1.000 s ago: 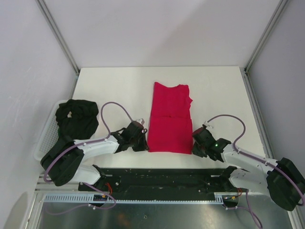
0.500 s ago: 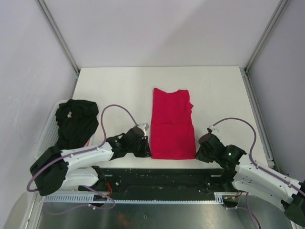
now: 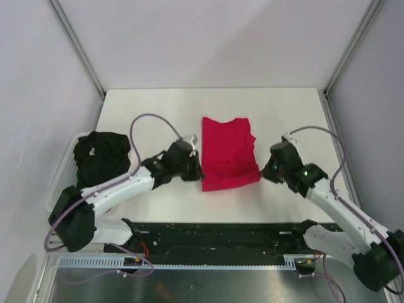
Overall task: Fold and stack the t-shirts
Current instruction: Fold the long partially folded tshirt into a neat square
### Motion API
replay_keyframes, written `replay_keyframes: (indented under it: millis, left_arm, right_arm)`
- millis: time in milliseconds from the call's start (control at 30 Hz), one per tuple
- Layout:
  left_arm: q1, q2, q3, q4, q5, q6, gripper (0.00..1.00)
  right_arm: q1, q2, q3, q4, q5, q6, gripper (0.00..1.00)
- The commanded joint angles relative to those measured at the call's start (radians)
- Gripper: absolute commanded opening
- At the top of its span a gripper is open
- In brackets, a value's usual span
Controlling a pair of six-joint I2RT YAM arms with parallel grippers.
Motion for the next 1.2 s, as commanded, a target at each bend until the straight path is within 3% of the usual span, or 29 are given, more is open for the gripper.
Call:
replay_keyframes:
  millis: [0, 333, 500, 600, 733, 900, 1167]
  left_arm:
    - [0.113, 0.127, 0.229, 0.020, 0.020, 0.099, 0.00]
    - [0.335, 0.723, 0.861, 0.024, 0.052, 0.162, 0.00]
    - [0.393, 1.022, 1.106, 0.022, 0.091, 0.135, 0.00]
    - [0.409, 1.122, 1.175, 0.023, 0.111, 0.122, 0.00]
    - [0.415, 1.137, 1.156, 0.024, 0.106, 0.130, 0.00]
    - [0.401, 1.072, 1.044, 0.029, 0.119, 0.130, 0.00]
    - [0.308, 0.771, 0.615, 0.122, 0.076, 0.112, 0.00]
  right_arm:
    - [-0.135, 0.190, 0.175, 0.212, -0.067, -0.159, 0.00]
    - [-0.328, 0.851, 0.614, 0.579, -0.221, -0.218, 0.00]
    - [-0.344, 1.231, 0.913, 0.519, -0.283, -0.201, 0.00]
    - [-0.341, 1.367, 1.023, 0.474, -0.304, -0.191, 0.00]
    - [-0.339, 1.392, 0.989, 0.469, -0.289, -0.188, 0.00]
    - [-0.351, 1.286, 0.775, 0.521, -0.287, -0.144, 0.00]
    - [-0.327, 0.947, 0.350, 0.532, -0.242, -0.092, 0.00]
